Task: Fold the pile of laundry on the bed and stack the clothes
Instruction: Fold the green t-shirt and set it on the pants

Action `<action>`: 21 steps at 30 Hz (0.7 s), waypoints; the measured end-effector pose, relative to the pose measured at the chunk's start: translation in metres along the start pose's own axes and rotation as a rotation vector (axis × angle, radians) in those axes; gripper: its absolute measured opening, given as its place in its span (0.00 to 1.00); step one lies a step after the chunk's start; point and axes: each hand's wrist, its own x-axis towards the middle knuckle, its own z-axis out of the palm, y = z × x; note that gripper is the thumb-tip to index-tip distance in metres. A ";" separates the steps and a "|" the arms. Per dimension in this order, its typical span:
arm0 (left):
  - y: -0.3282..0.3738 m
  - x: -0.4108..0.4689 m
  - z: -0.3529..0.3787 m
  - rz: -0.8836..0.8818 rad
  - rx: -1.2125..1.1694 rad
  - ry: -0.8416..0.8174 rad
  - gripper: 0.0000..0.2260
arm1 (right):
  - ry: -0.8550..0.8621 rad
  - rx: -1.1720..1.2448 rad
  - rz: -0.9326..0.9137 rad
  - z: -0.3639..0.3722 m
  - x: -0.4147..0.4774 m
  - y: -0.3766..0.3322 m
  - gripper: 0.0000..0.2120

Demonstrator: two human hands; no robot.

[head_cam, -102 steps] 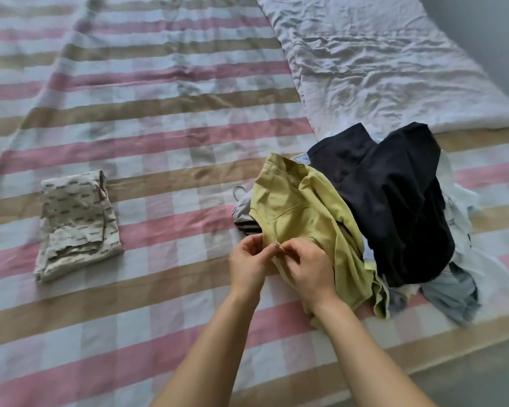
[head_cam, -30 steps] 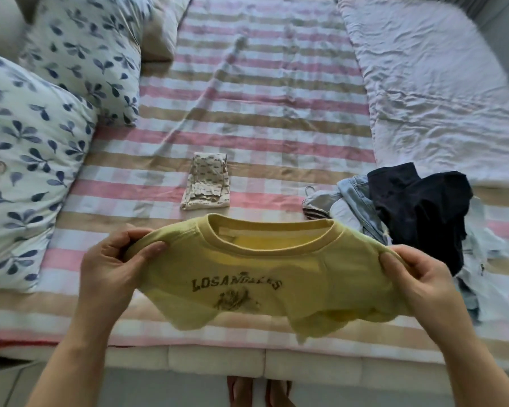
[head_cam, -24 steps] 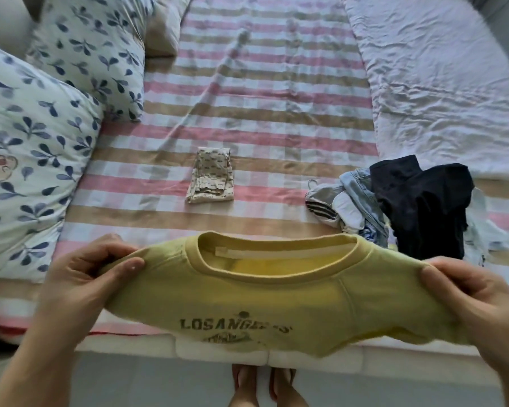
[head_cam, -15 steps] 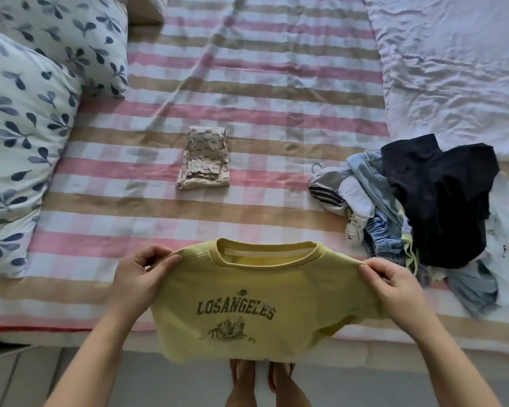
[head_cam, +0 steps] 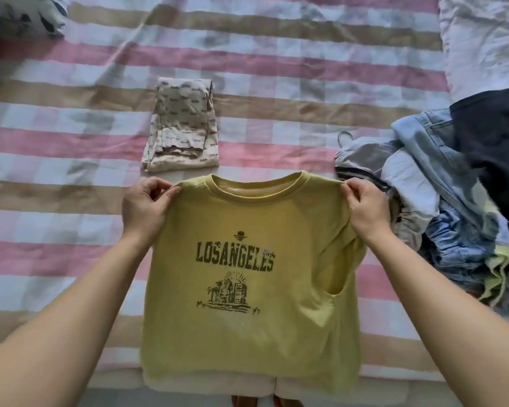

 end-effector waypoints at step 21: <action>-0.052 -0.132 0.014 -0.547 -0.047 0.112 0.13 | -0.188 -0.228 0.273 0.037 -0.155 -0.002 0.16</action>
